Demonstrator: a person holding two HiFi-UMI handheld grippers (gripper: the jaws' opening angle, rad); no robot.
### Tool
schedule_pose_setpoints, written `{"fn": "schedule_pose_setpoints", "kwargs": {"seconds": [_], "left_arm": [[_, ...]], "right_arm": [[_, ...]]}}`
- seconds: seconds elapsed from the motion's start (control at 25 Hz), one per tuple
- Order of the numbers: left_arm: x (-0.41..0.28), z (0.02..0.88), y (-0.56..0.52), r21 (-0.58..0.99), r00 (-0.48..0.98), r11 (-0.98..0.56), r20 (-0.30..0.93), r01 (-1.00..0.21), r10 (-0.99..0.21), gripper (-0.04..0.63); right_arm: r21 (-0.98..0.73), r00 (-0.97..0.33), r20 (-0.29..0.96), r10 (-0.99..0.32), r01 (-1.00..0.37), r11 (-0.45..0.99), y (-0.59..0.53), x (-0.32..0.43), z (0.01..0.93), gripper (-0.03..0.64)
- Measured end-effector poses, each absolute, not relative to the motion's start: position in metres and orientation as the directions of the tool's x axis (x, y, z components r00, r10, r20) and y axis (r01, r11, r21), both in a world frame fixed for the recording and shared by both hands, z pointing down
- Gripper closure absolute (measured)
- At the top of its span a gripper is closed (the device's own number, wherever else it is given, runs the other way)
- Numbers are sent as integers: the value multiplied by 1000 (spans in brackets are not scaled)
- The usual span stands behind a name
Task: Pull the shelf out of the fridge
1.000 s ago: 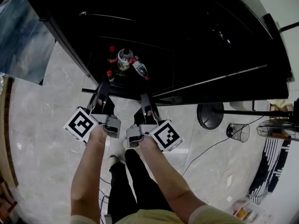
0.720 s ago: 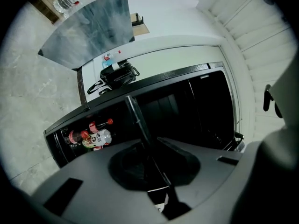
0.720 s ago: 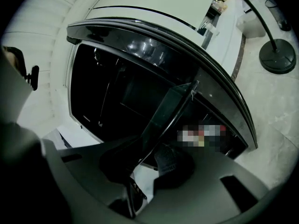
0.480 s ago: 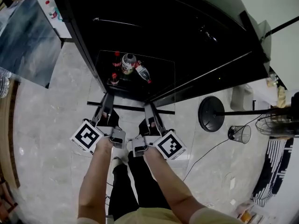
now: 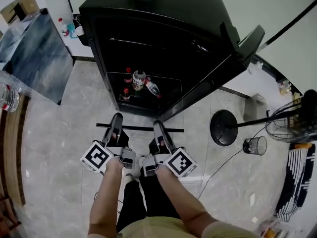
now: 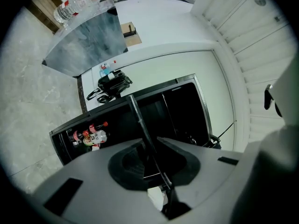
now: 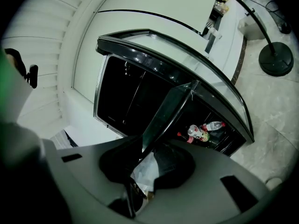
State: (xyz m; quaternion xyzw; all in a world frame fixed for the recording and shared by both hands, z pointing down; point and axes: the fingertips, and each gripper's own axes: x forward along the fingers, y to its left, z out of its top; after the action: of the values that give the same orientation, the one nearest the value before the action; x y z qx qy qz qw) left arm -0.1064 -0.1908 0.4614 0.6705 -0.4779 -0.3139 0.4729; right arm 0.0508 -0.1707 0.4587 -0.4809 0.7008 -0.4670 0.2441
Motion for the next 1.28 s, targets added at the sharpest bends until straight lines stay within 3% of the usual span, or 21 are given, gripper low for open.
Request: {"fn": "schedule_pose_setpoints", "kwargs": {"seconds": [0.44, 1.28], "left_arm": [[-116, 408, -144, 937, 323, -124, -12, -328, -946, 538], [-153, 328, -60, 894, 235, -104, 1, -436, -972, 537]], "right_arm": [[-877, -463, 90, -882, -456, 150, -127, 39, 408, 526], [-867, -572, 59, -818, -436, 242, -59, 3, 336, 511]]}}
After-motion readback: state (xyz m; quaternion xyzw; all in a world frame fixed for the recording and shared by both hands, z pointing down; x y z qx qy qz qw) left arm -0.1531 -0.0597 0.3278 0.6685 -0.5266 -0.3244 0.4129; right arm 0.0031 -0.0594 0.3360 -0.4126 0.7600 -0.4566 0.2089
